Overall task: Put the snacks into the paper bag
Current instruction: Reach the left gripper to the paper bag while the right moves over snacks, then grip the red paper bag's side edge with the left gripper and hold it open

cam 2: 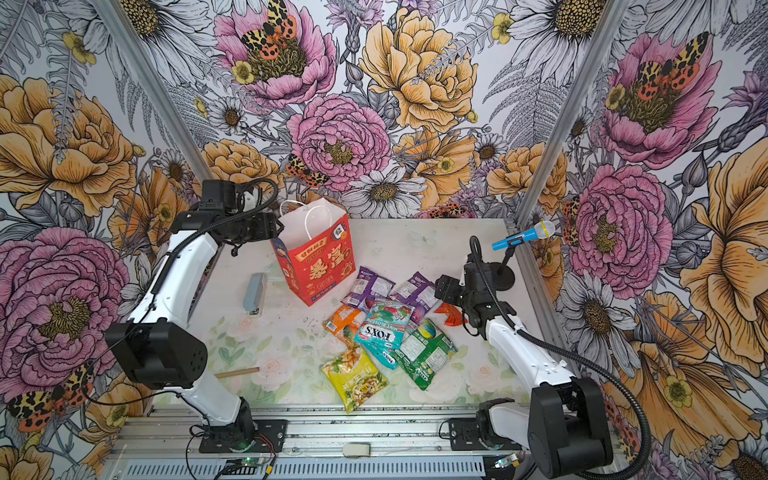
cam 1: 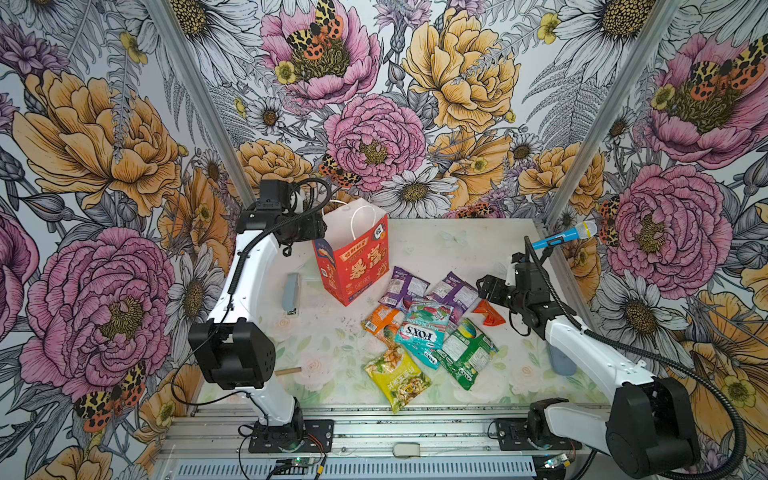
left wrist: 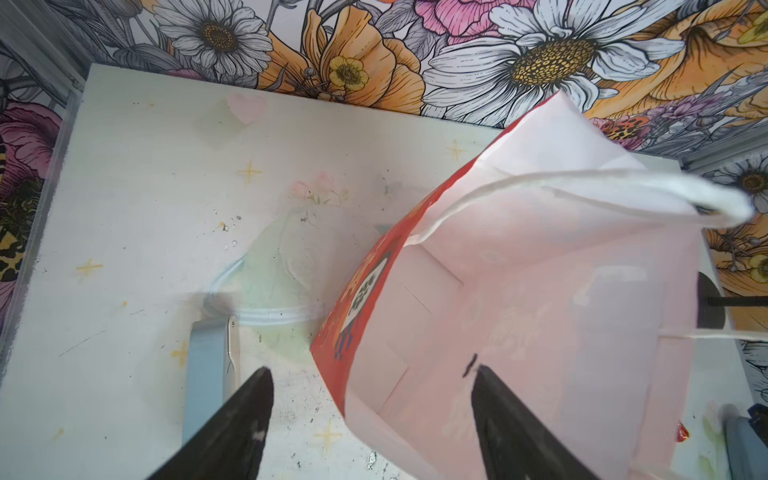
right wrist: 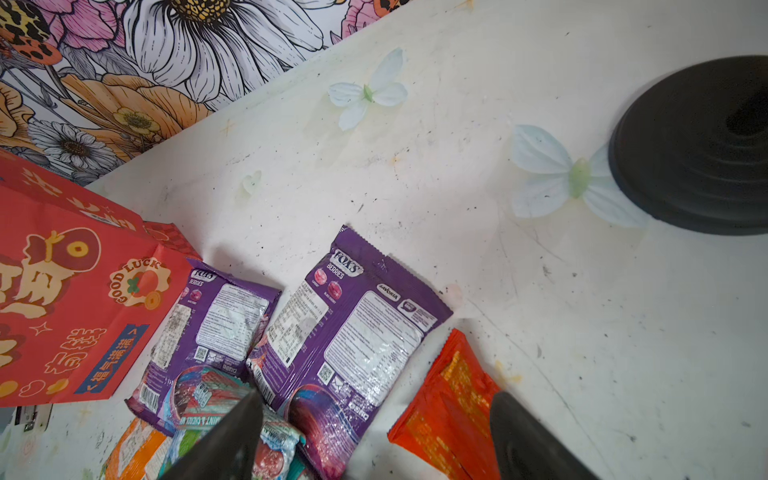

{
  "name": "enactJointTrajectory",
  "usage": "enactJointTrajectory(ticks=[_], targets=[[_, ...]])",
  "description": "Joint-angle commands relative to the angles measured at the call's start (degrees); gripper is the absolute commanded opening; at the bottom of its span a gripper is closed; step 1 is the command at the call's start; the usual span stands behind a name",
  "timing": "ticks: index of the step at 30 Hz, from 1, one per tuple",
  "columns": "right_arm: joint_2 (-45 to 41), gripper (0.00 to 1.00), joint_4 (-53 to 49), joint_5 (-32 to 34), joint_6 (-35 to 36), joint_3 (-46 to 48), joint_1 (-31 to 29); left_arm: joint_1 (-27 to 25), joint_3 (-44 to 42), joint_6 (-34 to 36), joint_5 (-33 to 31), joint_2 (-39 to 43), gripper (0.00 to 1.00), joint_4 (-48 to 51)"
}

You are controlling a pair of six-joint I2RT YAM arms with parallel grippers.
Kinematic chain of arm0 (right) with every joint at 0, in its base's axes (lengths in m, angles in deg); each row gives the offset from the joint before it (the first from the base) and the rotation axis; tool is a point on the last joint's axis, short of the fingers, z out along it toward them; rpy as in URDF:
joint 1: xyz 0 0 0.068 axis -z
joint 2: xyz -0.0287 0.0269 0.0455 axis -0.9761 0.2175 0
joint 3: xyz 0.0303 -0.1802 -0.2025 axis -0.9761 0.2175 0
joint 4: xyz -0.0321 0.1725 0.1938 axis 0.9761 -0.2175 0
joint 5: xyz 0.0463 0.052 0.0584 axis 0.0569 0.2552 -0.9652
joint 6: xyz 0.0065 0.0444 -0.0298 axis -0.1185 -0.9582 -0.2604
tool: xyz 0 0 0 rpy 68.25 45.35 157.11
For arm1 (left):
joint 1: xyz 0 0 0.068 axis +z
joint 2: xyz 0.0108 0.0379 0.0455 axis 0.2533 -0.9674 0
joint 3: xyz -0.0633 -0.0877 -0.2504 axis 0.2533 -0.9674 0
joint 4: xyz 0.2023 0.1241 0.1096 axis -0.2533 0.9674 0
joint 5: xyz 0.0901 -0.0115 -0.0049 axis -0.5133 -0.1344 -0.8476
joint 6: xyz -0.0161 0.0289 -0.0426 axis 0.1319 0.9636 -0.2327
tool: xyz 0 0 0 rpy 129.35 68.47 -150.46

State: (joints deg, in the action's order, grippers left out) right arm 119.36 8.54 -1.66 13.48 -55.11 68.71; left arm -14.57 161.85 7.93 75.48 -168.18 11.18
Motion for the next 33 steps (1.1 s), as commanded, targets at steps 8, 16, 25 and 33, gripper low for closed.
enactJointTrajectory(ticks=[8,16,25,33], targets=[[2.06,0.86,0.28,-0.94,-0.63,-2.10,-0.76,-0.17,3.08,1.04,0.55,-3.22,0.63,2.35],[3.08,0.86,0.31,-1.31,-0.79,-2.57,-1.15,-0.16,3.54,0.71,2.26,-4.06,0.48,2.44],[3.30,0.85,0.33,-1.68,-1.14,-2.54,-1.63,-0.49,3.33,0.60,3.66,-3.46,0.28,3.27],[2.72,0.85,0.33,-1.72,-1.93,-1.88,-1.89,-2.59,2.33,0.60,2.01,-1.50,0.19,5.67]])
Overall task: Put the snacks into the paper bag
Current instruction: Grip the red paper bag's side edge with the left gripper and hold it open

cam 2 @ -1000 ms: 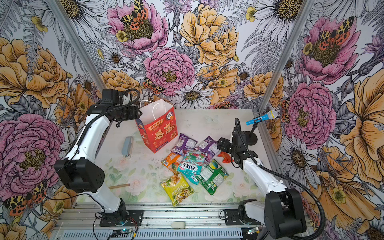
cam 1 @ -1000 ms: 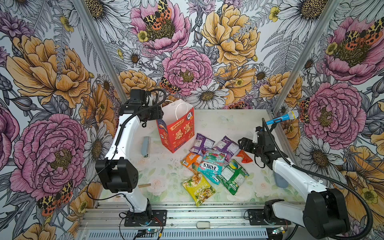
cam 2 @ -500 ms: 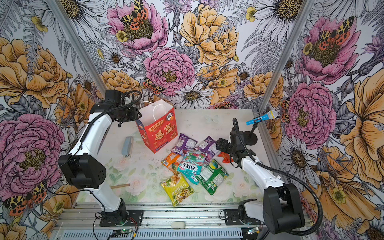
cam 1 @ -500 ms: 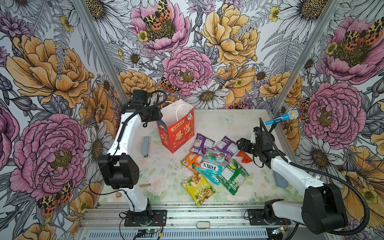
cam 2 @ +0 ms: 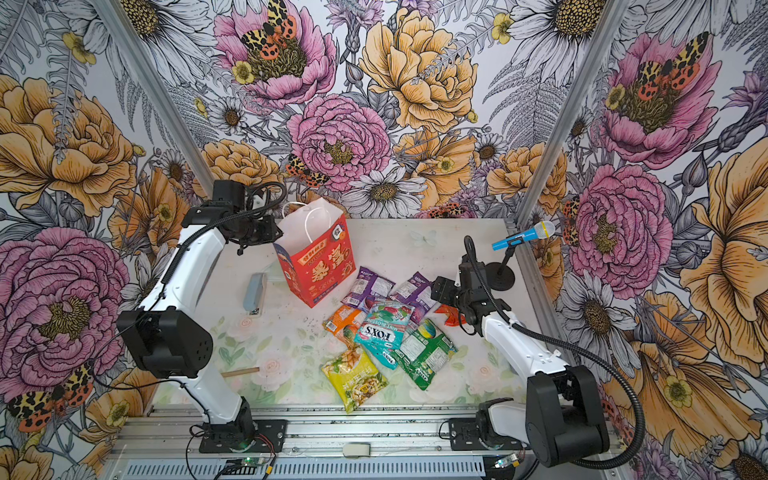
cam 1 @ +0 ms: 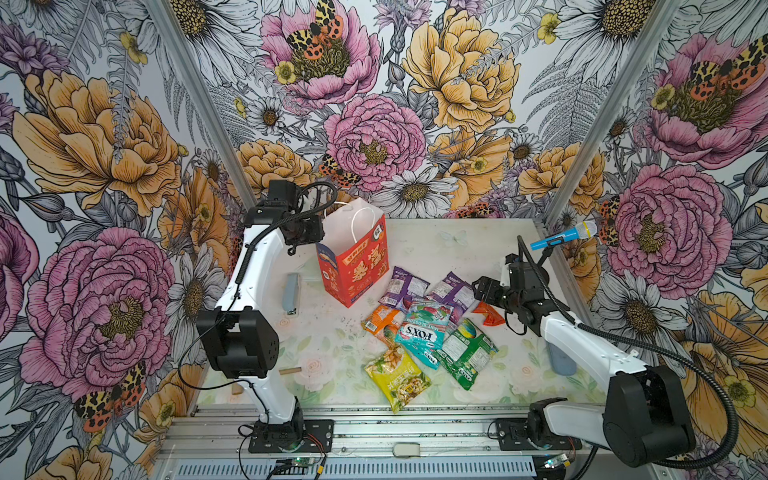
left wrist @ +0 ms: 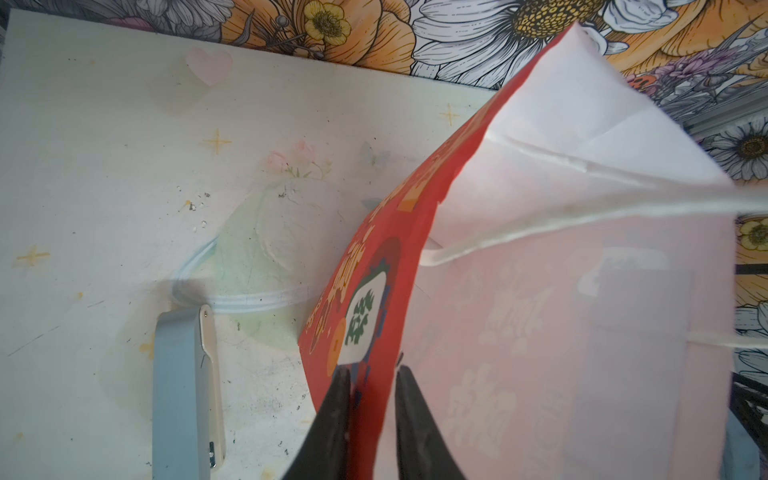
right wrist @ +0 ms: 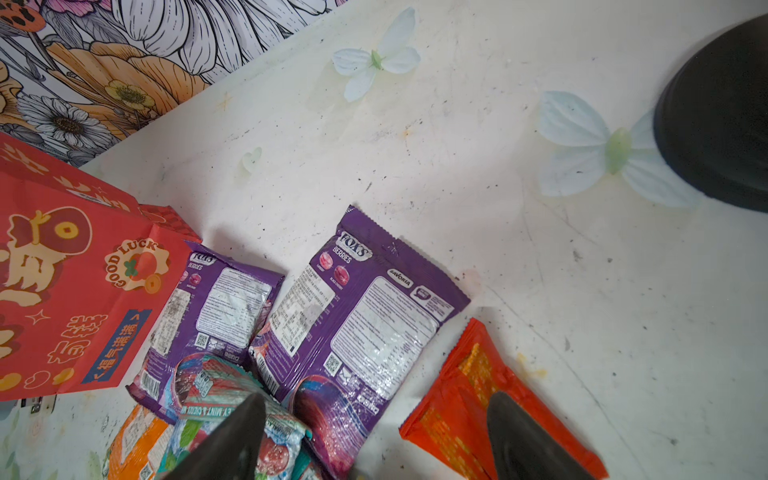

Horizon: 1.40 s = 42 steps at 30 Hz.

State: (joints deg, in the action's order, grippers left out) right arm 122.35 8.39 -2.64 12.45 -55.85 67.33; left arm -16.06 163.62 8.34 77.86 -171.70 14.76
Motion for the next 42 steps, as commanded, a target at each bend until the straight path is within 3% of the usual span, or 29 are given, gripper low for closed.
enactJointTrajectory(ticks=[1,10,21,24,27,30,42], targets=[[-0.27,0.85,0.47,-0.81,-1.01,-1.12,-0.58,-1.14,0.33,0.03,-0.36,2.34,0.18,2.42],[-0.28,0.85,0.52,-0.82,-1.67,-0.96,-0.97,-1.17,-6.03,-1.55,1.19,7.16,0.16,3.72],[0.12,0.84,0.52,-0.91,-2.41,-1.49,-1.49,0.19,-14.03,-2.88,-2.48,15.28,0.17,5.35],[0.56,0.85,0.52,-0.82,-2.72,-1.80,-1.66,0.88,-15.16,-2.93,-1.59,17.13,0.25,5.34],[1.13,0.84,0.58,-0.92,-3.09,-2.25,-1.85,1.29,-14.90,-2.59,-1.13,17.44,0.42,5.27],[1.58,0.84,0.55,-1.50,-3.36,-2.84,-2.10,1.39,-12.96,-2.47,-0.36,16.19,0.52,5.15],[-1.88,0.84,0.48,-2.76,-4.82,-0.88,-2.37,0.62,-2.81,-2.10,2.03,7.58,0.57,5.18]])
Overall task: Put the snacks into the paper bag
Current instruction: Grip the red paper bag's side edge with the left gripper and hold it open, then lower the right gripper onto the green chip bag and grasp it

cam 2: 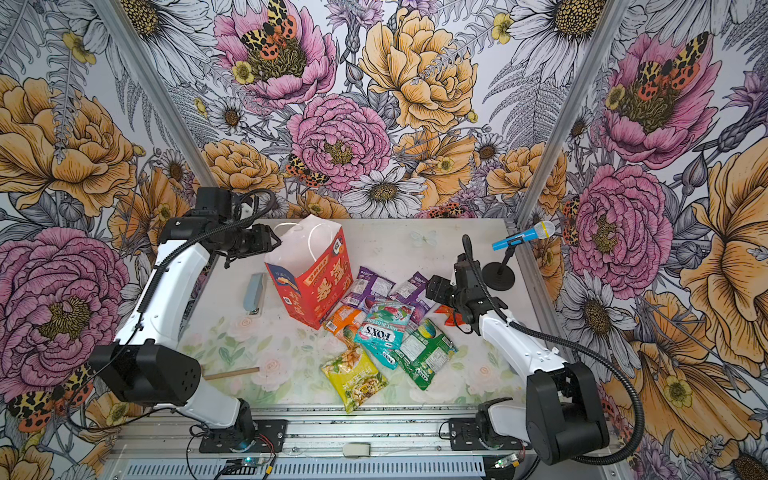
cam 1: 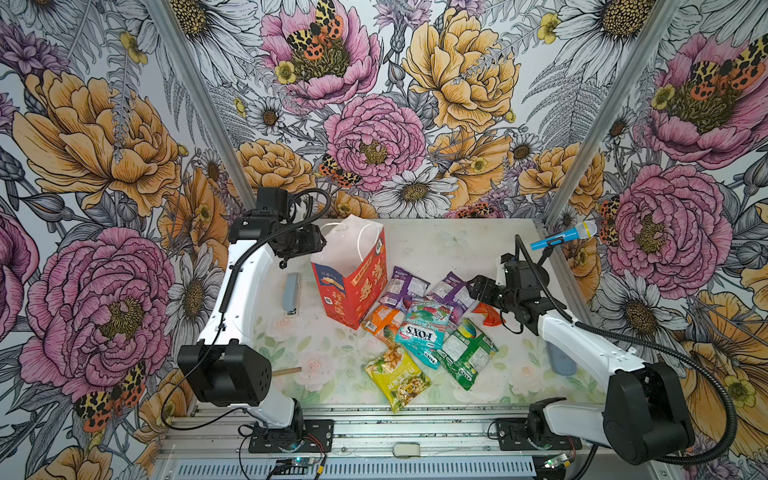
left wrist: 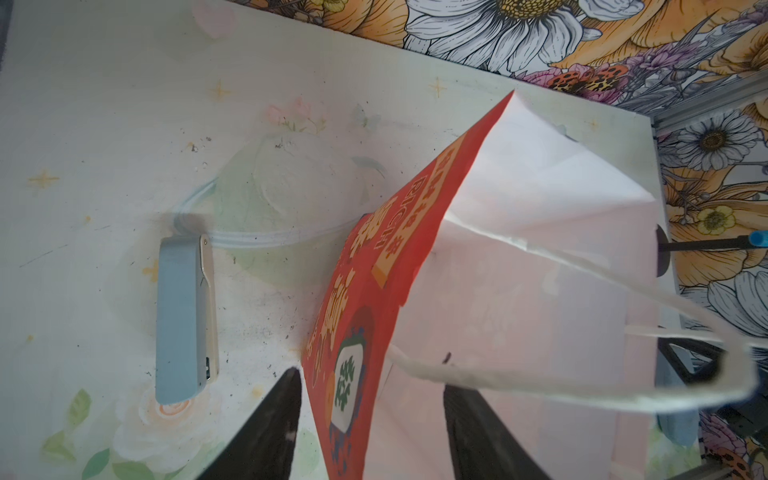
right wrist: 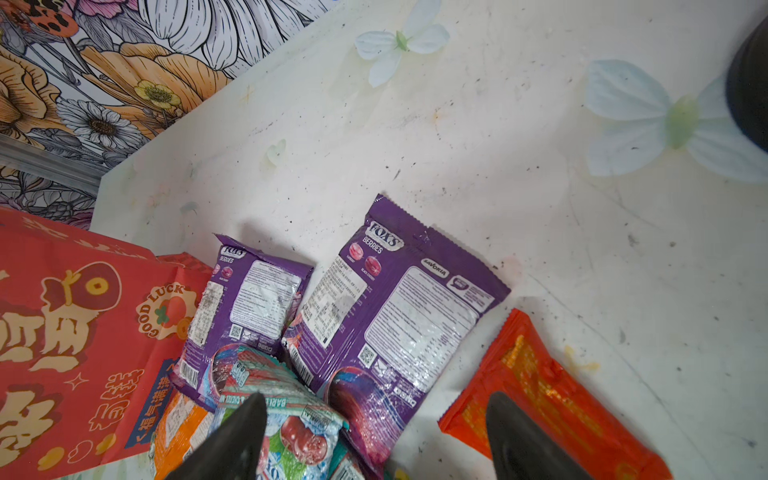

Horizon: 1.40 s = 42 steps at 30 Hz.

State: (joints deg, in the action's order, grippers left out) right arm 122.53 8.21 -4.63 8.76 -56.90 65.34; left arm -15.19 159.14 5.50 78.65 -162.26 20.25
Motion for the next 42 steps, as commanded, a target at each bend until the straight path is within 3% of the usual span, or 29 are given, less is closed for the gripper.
enactJointTrajectory(ticks=[1,8,17,20,26,32,42], targets=[[-2.51,0.84,0.63,-0.99,-1.39,0.68,-0.38,-0.36,1.92,0.74,1.28,-2.60,0.56,-0.29],[-9.99,0.78,-1.47,-4.25,-5.44,8.38,-0.33,-1.13,2.98,1.31,1.29,-4.70,0.50,-0.31],[-27.25,0.73,-10.67,-5.80,-14.99,21.69,-0.97,-1.58,2.75,2.00,3.19,-5.47,0.11,-0.40],[-32.80,0.71,-16.45,-3.89,-17.01,22.95,-1.99,-1.82,2.60,2.03,3.38,-5.39,0.06,-0.40],[-38.03,0.69,-23.59,-1.61,-21.50,25.51,-4.92,-2.03,1.49,2.07,3.85,-5.13,0.01,-0.90],[-36.64,0.68,-23.59,1.51,-25.57,26.79,-10.21,-1.98,-0.48,1.89,4.56,-4.58,0.00,-1.89],[-32.88,0.68,-12.77,1.56,-31.25,29.66,-14.32,0.20,-3.08,1.14,7.83,-2.30,0.00,-4.34]])
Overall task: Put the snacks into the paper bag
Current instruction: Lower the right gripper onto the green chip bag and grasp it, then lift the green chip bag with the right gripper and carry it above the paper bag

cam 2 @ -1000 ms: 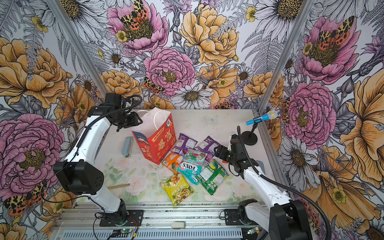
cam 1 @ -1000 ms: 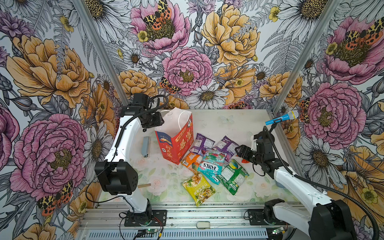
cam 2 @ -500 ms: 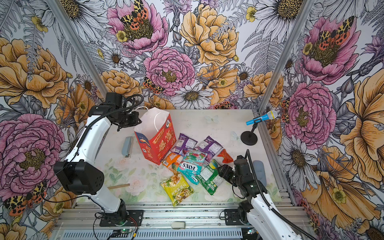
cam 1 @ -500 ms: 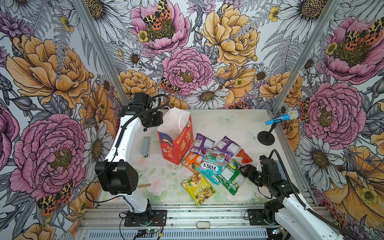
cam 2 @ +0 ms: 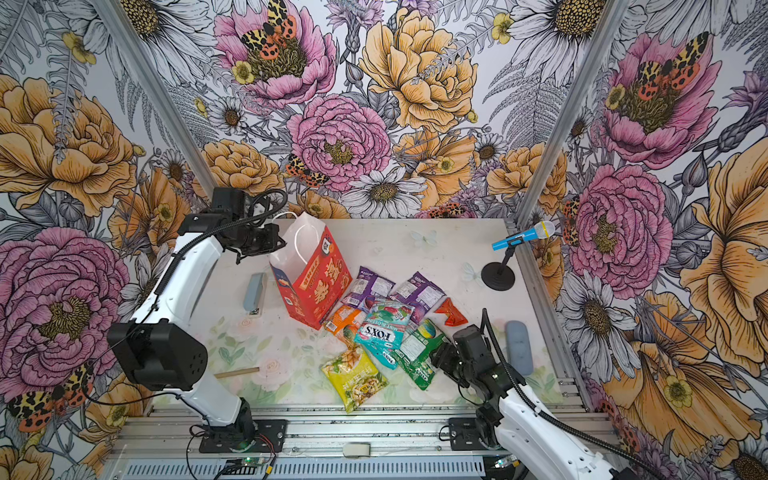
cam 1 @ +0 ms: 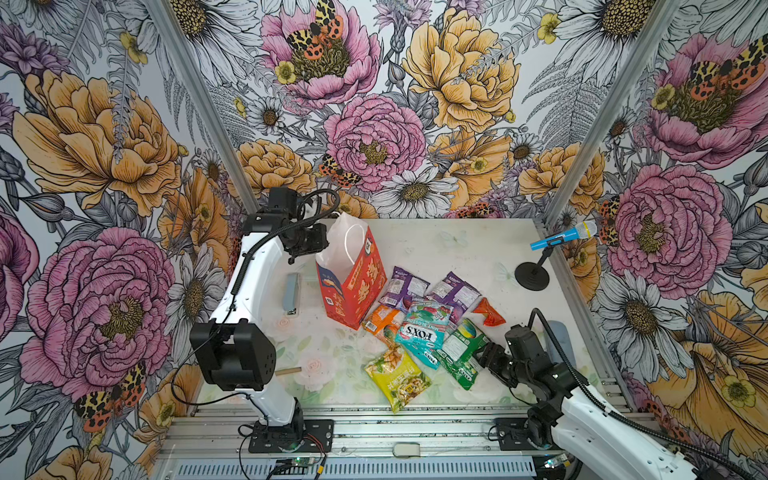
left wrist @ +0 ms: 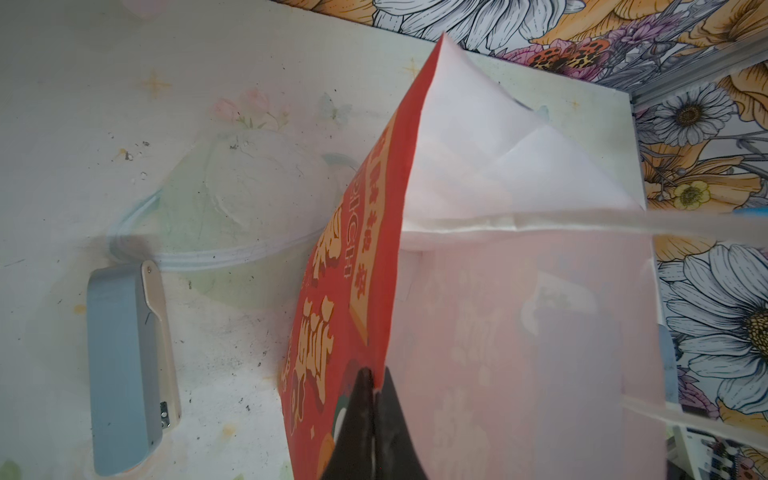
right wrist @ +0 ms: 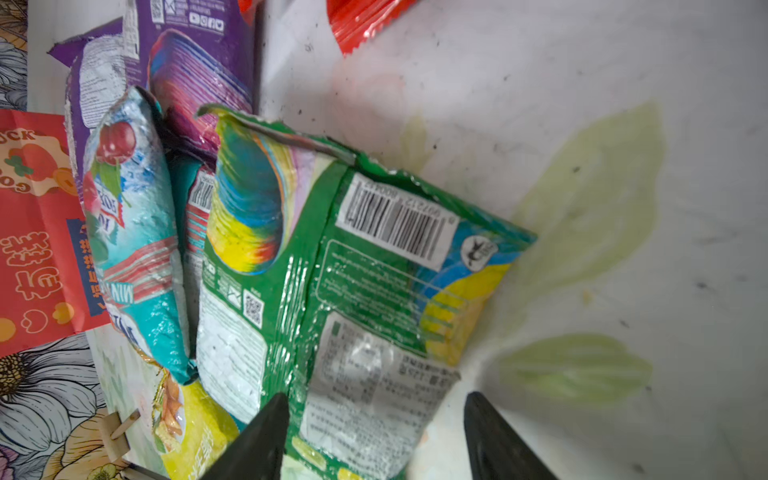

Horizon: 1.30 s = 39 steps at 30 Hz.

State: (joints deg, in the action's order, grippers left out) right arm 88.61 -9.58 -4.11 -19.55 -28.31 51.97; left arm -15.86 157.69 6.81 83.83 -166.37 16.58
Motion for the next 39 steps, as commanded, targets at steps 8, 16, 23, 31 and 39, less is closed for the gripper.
enactJointTrajectory(ticks=[8,16,23,31,39], targets=[[5.60,0.62,11.23,2.01,-3.93,1.15,-2.54,1.26,-2.31,-0.46,4.70,2.07,0.00,-1.12],[6.53,0.20,13.25,3.19,-3.90,0.39,-3.37,1.33,-2.45,-0.63,5.73,1.99,0.00,-1.25],[5.54,0.01,12.77,3.11,-2.53,-1.24,-3.44,1.29,-2.68,-0.66,6.08,2.05,0.00,-1.29],[5.53,0.00,3.55,4.39,3.98,-12.25,-3.50,1.29,-2.70,-0.66,6.33,2.34,0.00,-1.31],[7.20,0.00,-3.24,7.02,9.56,-24.16,-3.45,1.28,-2.70,-0.66,6.65,2.92,0.00,-1.38]])
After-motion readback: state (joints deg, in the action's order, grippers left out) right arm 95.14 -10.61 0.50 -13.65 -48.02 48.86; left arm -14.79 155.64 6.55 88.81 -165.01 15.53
